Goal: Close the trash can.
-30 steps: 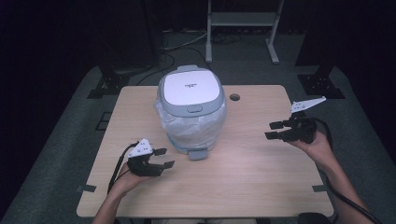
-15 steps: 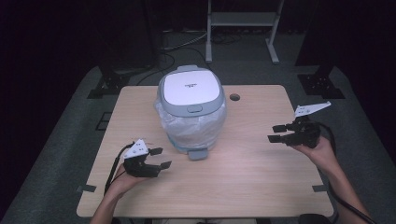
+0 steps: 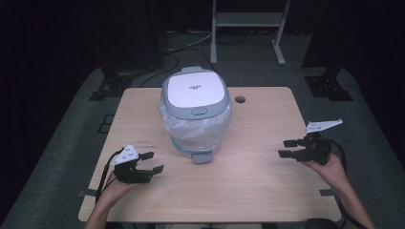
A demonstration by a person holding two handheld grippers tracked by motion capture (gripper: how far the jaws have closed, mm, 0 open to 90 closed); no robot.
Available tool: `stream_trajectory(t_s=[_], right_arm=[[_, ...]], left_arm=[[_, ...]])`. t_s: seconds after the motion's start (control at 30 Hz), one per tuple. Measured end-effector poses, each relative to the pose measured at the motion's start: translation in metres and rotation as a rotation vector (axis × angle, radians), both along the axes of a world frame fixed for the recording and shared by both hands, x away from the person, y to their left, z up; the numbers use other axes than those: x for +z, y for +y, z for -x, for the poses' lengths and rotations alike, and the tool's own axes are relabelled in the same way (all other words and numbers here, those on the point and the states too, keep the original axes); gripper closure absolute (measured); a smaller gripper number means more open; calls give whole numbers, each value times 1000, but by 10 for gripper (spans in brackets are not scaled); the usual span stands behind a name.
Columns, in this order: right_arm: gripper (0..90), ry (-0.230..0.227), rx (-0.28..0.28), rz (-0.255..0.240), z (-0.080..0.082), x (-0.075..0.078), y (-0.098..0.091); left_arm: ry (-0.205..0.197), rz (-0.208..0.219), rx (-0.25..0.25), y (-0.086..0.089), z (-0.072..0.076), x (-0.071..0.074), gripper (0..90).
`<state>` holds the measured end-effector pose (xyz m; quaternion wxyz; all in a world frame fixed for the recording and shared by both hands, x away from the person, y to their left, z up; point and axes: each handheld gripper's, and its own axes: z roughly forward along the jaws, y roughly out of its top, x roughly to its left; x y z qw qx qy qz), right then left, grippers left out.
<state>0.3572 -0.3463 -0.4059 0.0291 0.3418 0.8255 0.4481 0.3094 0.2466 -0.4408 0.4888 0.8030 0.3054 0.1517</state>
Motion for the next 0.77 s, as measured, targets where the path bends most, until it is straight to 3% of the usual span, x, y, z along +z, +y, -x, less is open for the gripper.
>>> stream_trajectory(t_s=[0.3,0.77], right_arm=[[354,15,-27,-22,14,-21,-11],[290,-20,-34,-14,33,-28,-9]], left_arm=[[-1,2,49,8,5,-4,284],[20,24,95,13,8,-12,206]])
